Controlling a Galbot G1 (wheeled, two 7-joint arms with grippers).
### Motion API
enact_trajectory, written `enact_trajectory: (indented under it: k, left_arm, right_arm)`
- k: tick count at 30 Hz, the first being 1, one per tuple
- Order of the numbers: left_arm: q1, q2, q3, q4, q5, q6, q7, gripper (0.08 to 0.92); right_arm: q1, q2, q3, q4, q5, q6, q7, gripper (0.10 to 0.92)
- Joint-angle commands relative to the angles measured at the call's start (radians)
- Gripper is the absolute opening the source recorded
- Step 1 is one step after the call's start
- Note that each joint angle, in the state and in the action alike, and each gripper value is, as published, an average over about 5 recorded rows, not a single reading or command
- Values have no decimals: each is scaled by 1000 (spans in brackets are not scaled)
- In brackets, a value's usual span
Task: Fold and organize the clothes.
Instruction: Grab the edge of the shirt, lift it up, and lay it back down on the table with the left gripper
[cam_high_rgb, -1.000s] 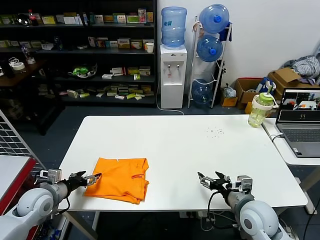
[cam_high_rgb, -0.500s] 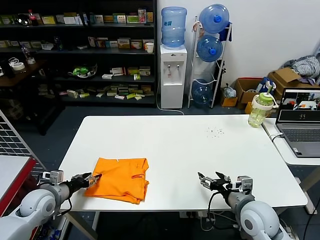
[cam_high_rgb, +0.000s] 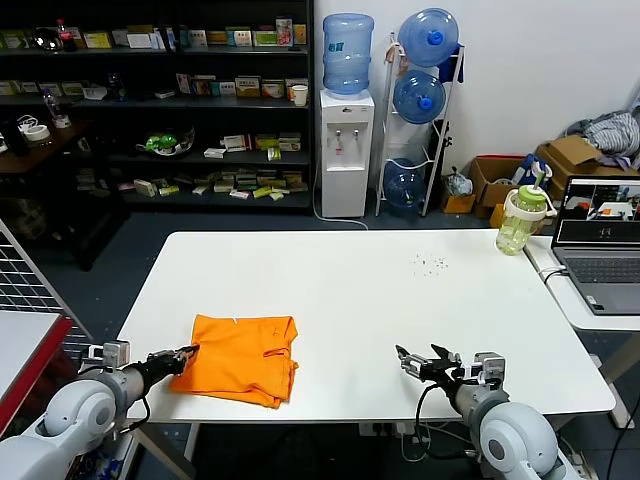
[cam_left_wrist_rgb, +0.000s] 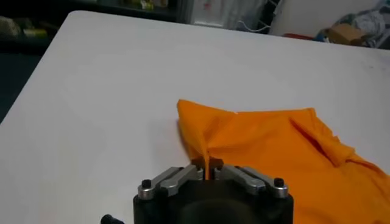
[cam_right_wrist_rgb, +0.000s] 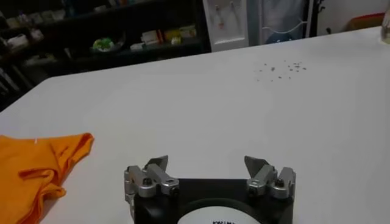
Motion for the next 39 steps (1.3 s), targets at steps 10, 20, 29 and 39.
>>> enact_trajectory:
  k: [10, 20, 29, 39]
  left_arm:
    - [119, 122, -219, -312, -114, 120, -356, 92]
    - [219, 290, -396, -244, -143, 145, -383, 92]
    - [201, 377, -376, -36, -65, 92, -286, 92]
    - [134, 300, -230, -301, -270, 102, -390, 92]
  right_arm:
    - [51, -6, -39, -29, 2, 17, -21, 823]
    - [82, -11, -65, -47, 0, 36, -43, 823]
    - [70, -17, -53, -41, -3, 42, -45, 823]
    - [30, 13, -21, -29, -41, 35, -29, 823]
